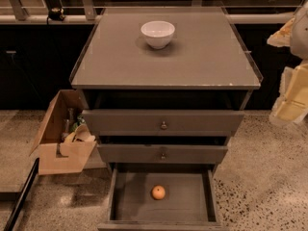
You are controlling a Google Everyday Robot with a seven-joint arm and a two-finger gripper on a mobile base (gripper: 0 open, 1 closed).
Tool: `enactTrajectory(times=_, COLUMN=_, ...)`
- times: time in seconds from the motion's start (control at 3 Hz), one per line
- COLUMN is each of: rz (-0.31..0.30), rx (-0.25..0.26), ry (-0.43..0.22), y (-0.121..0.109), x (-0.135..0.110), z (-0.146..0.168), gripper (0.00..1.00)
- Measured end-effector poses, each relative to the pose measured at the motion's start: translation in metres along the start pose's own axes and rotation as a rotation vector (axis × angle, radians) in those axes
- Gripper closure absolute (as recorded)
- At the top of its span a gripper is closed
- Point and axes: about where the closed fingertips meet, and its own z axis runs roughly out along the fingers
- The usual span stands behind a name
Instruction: Pick orange from bottom drawer and place on counter
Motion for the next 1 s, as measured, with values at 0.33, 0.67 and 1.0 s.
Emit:
enactTrajectory(times=0.33, rz=-0.002, rx=-0.002, ry=-0.010, y=0.000, x=0.000, z=0.001, gripper=0.00)
enactTrajectory(times=0.67, rz=-0.029, rx=-0.026, ry=-0.145, y=0.006, x=-0.005, z=0.010, gripper=0.00)
enactTrajectory(times=1.0, rz=-0.056, rx=-0.070, ry=-0.340, y=0.005, x=0.007, z=0.040, gripper=0.00)
